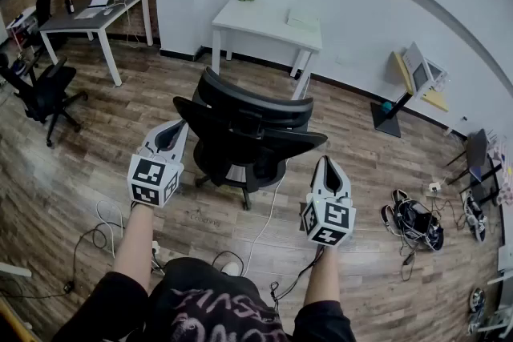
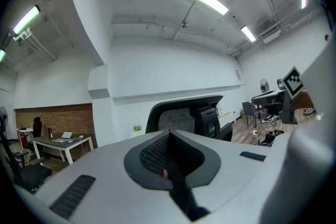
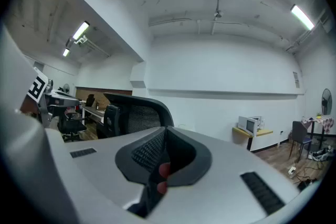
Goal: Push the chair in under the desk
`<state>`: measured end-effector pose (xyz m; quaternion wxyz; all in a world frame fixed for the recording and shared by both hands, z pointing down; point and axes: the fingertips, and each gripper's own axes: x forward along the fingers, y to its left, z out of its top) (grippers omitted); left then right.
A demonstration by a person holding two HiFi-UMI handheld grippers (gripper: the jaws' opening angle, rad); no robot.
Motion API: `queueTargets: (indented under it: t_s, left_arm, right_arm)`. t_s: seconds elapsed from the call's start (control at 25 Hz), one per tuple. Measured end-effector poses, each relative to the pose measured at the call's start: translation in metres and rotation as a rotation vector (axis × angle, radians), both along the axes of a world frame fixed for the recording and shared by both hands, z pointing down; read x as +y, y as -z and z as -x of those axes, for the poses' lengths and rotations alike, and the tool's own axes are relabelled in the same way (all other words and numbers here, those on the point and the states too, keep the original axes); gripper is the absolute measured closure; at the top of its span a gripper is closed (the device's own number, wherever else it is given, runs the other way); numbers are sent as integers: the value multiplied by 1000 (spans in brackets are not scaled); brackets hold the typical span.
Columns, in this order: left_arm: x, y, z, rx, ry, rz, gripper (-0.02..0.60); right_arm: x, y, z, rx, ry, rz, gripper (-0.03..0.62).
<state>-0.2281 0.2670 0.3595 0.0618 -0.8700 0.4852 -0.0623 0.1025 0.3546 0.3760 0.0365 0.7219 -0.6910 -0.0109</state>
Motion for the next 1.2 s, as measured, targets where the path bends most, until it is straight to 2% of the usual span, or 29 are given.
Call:
queueTargets:
  t_s: [0.68,1.2]
  left_arm:
    - [-3,-4,-8,-41,-2,-5,567]
    - [-6,-8,-22,-143,30,-18,566]
  right_arm:
    - [-5,-3,-10,19,4,-11,566]
    - [-17,-10,-22,29,132,-13,563]
